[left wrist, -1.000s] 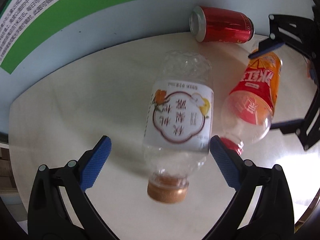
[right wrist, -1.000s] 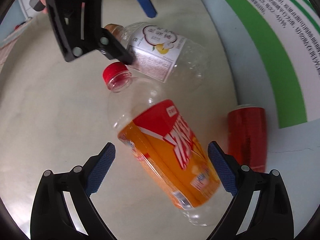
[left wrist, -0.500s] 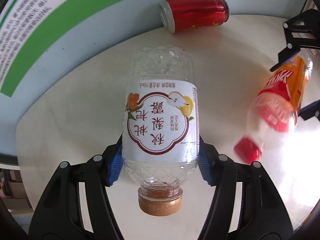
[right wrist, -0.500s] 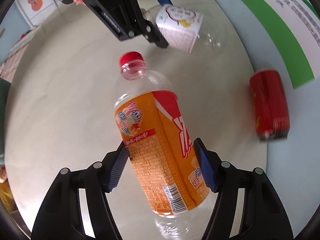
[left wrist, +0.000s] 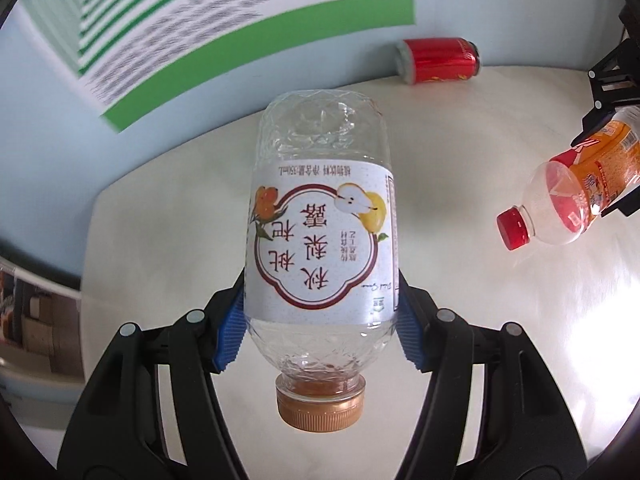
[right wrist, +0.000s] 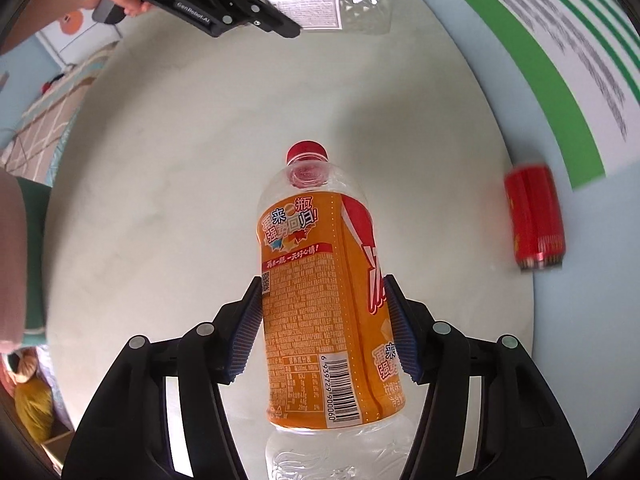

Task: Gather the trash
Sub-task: 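Carry the clear bottle and orange bottle over the teal bin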

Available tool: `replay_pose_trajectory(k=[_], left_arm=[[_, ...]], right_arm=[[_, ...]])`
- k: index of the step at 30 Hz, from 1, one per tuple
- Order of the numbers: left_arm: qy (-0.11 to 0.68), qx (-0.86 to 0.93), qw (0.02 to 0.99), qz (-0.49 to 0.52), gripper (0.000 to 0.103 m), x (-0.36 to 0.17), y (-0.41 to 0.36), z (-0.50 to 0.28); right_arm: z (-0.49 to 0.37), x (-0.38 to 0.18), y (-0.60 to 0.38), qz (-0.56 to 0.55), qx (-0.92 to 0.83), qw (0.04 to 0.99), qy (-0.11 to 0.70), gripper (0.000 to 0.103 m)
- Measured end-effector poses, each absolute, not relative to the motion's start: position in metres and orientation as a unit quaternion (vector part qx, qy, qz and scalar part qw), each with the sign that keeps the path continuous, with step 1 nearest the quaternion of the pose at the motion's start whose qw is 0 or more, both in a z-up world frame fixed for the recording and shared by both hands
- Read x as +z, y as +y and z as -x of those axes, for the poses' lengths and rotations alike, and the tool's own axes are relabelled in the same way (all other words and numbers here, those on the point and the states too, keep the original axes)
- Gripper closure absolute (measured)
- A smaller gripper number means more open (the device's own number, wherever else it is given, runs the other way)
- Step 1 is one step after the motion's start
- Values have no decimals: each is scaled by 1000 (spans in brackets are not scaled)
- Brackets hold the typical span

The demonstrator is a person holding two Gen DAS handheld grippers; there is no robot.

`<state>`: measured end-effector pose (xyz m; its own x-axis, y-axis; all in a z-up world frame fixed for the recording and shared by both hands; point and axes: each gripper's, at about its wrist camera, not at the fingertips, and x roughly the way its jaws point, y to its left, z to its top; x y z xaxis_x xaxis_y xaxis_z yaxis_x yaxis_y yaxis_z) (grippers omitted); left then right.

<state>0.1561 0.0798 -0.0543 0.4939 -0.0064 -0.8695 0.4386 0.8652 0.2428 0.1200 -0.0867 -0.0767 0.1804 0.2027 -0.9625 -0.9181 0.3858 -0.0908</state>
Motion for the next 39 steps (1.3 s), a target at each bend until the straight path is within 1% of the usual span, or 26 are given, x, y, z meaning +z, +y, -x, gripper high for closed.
replay_pose_trajectory(k=[3,6,11,16,21,26,32,39], left_arm=[[477,-108,844,-219,43,-43,108,-134],[476,-81,852,-200,43,-36,151,-117],[476,-17,864,-167,43,-24,231,-68],[483,68,864,-123,43,-22,326,3],[503,149,849,-61,42,-35,412,95],[540,224,811,5,43,-75,480,202],[580,275,760,105,43,-137,528,306],[618,271,717,175,43,-219,538,359]], right_arm=[[-111,-60,-49,388,431,665,471,44],[-104,-44,-4,405,453,654,451,44],[-79,-25,97,436,505,624,407,44],[-52,-28,209,460,569,572,370,44],[12,-38,322,479,638,506,328,44],[81,-65,414,483,695,435,308,44],[163,-118,503,496,729,356,310,44],[232,-220,579,537,695,312,363,44]])
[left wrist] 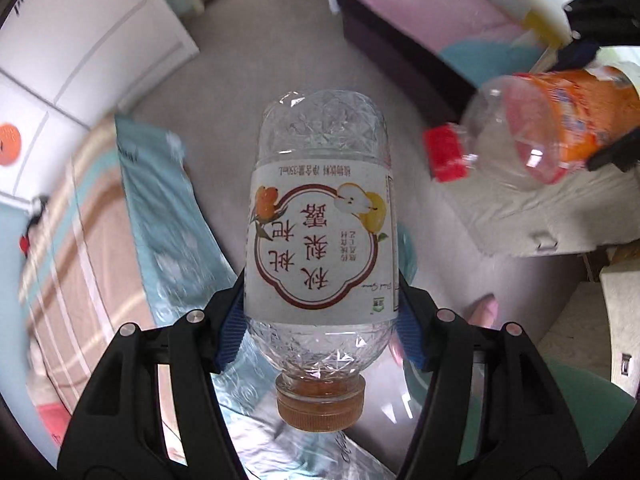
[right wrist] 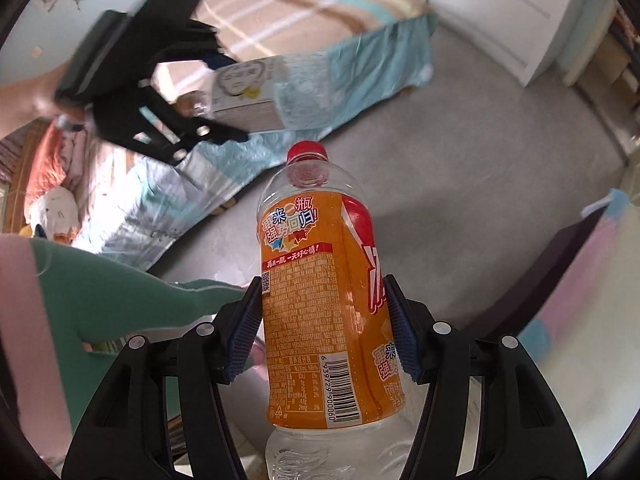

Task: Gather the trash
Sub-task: 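Carry the clear bottle and orange bottle over the teal bin, then open both tools to drop the two bottles into the bin, then raise both open tools away from the bin toward the red can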

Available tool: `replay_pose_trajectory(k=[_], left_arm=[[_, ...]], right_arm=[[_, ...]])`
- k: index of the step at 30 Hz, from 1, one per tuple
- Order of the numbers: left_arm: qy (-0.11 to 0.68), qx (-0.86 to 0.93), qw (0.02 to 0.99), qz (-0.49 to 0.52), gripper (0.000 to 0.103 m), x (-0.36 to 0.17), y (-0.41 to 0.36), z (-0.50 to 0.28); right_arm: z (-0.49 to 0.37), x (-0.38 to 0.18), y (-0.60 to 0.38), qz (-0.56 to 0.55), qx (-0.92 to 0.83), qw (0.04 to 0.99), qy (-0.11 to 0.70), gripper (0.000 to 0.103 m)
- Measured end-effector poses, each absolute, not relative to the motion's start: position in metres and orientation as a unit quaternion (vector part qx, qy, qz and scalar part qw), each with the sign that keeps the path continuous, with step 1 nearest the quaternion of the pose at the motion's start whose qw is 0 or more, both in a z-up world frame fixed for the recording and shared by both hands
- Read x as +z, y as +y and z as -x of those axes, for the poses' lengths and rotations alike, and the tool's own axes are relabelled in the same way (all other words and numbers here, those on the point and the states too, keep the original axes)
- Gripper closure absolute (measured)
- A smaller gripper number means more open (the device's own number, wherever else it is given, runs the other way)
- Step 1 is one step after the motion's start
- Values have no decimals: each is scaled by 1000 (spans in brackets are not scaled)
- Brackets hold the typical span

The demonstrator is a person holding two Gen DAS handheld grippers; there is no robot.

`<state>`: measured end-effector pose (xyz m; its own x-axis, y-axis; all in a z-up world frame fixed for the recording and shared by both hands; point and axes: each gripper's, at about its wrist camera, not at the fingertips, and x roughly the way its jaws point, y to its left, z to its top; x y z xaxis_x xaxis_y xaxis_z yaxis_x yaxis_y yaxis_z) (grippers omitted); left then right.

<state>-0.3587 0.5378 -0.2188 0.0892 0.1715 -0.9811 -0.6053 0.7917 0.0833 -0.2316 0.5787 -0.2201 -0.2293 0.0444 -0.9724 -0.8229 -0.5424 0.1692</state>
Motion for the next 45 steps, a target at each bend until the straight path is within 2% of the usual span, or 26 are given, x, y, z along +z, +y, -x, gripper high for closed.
replay_pose_trajectory(k=[7,16,25,27,29,31,32,33,39,45], left_arm=[[642,237,692,230,43,-310,554,383],[651,201,669,296,43,-428,572,383],[675,176,642,317,42,-527,568,366],[684,174,633,317,42,-541,567,365],[699,175,616,318,35,-555,567,364],[705,182,614,303,31,-555,563,362],[706,183,617,297,26,-554,563,362],[705,187,618,294,24,-552,563,363],[704,197,618,289,17,-534,567,375],[698,204,613,308,17,-518,564,390]], right_arm=[[252,-341,602,550,632,307,451,43],[254,-507,593,502,544,316,593,43],[260,-607,593,490,498,320,640,43],[263,-617,594,500,498,319,633,42],[263,-618,597,495,504,308,636,42],[264,-616,599,498,508,308,632,35],[265,-612,601,497,514,310,626,31],[265,-608,602,496,519,311,623,31],[255,-591,603,494,522,320,617,30],[248,-561,597,481,525,333,618,30]])
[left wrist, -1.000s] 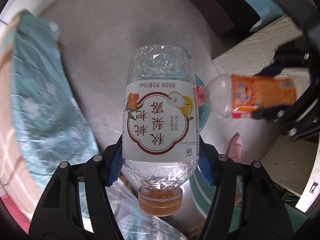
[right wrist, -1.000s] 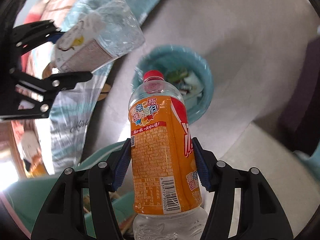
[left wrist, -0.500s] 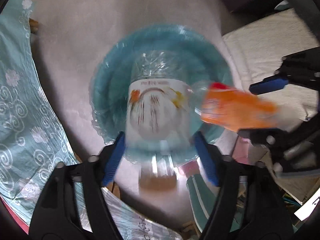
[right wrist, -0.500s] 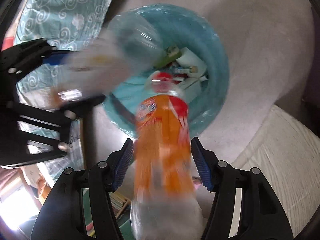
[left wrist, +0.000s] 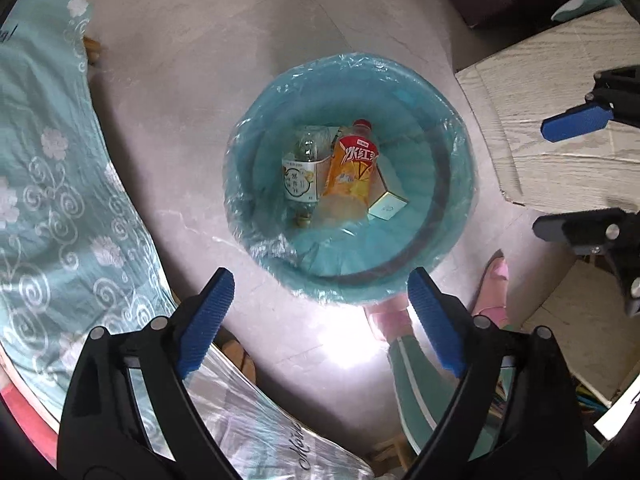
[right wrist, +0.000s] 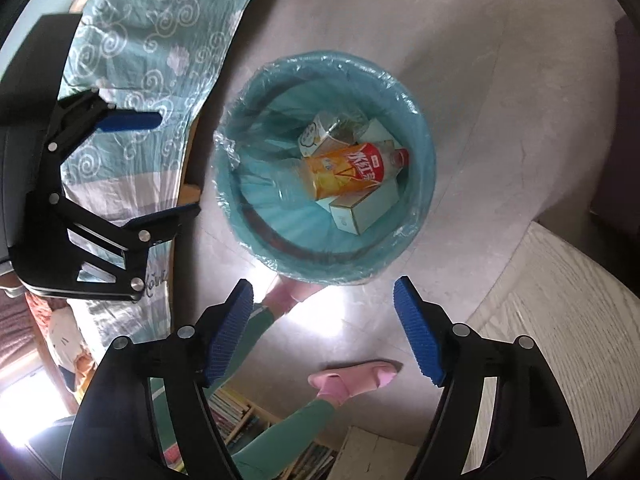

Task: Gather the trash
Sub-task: 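Raise both open tools away from the bin toward the red can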

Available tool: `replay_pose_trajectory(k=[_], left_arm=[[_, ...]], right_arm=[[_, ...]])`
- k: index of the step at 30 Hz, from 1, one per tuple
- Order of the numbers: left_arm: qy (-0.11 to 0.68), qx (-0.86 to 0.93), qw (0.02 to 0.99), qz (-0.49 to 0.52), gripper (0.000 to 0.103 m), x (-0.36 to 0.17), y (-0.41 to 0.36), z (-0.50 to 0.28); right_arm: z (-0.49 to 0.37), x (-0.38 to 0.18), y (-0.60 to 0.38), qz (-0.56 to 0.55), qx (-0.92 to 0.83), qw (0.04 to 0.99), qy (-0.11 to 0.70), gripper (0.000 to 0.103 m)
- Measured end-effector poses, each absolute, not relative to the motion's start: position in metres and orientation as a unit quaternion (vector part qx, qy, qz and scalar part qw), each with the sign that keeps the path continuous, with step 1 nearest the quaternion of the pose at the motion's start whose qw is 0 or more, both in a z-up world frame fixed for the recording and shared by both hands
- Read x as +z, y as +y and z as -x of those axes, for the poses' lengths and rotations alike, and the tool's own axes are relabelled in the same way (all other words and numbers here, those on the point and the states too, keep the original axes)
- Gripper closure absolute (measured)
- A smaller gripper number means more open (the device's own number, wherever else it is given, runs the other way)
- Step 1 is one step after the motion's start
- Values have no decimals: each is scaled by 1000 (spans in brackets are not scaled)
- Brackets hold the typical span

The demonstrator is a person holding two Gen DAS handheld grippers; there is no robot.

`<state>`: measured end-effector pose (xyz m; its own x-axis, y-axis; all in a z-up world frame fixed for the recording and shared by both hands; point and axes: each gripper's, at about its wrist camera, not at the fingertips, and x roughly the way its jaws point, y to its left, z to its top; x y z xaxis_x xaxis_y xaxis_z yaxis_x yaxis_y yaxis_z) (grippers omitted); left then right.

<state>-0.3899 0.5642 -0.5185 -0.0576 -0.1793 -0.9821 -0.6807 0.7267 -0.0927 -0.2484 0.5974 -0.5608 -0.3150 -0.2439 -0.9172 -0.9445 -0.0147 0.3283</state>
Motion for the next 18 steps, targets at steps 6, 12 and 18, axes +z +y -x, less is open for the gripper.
replay_pose_trajectory(k=[6,12,18], left_arm=[[672,225,631,315,11,-461,553,407],[673,213,657,264,7,-381,535,407],[664,204,692,195,7,-285,521,392]], right_arm=[[255,-501,584,460,535,346,618,15],[264,-401,571,422,573,333,619,13],[266,-273,547,383,630,361,571,10]])
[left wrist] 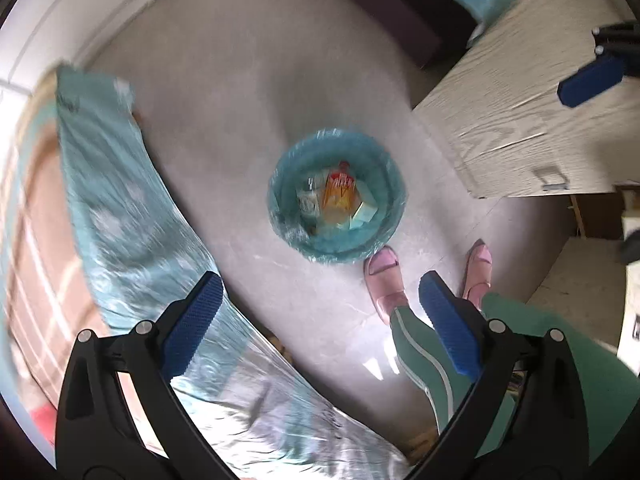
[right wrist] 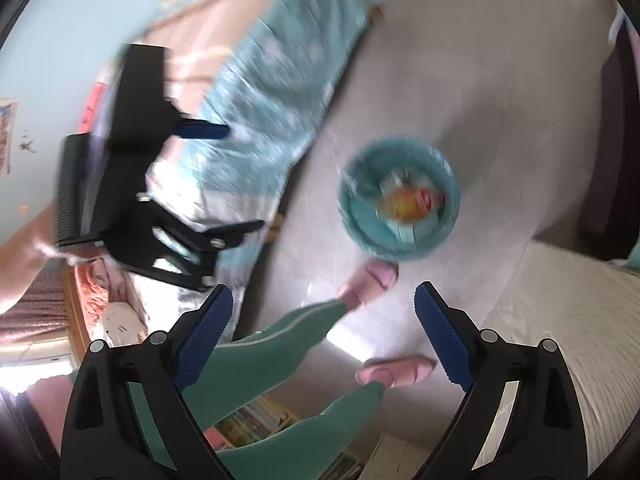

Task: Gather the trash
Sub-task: 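Raise both open tools away from the bin toward the red can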

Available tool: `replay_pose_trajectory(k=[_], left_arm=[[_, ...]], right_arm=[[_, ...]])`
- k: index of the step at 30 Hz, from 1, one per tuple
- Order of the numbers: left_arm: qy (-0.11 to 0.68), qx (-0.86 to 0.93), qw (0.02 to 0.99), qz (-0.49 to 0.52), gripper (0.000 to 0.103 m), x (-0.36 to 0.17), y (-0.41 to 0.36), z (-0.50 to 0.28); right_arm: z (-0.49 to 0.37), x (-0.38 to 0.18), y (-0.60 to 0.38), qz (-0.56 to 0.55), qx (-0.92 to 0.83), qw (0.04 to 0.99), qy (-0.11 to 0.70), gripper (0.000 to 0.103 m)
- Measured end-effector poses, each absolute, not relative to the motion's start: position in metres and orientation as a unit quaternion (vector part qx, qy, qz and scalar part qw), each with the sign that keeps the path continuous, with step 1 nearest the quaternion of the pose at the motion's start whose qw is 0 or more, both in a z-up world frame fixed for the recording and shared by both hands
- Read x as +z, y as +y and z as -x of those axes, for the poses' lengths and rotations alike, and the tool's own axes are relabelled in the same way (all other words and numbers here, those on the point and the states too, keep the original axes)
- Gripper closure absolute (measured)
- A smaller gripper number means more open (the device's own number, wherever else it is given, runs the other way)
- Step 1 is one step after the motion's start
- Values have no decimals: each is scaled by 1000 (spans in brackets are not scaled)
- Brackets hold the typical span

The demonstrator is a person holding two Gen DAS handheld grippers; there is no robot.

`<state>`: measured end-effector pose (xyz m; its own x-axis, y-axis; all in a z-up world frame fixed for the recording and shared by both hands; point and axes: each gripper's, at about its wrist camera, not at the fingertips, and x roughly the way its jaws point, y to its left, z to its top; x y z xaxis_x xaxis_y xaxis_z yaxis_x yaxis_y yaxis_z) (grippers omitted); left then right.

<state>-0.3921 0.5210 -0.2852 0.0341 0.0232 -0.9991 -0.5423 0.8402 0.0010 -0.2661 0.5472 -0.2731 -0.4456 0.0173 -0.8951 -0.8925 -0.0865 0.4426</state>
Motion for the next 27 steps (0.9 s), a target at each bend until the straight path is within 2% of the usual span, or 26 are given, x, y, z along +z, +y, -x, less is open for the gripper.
replay_pose_trajectory(k=[7,13,18,27], left_arm=[[632,173,750,92,7,-184,489,343],[599,138,789,10,7,-115,454,294],[554,112,822,-63,7,-68,407,247],[512,20,848,-137,7,-35,315,165]], right_arm=[[247,-150,485,339,666,438,500,9],[210,-78,405,287,646,537,460,9],[173,-46,326,235,591,625,453,9],[140,-24,189,184,490,727,444,9]])
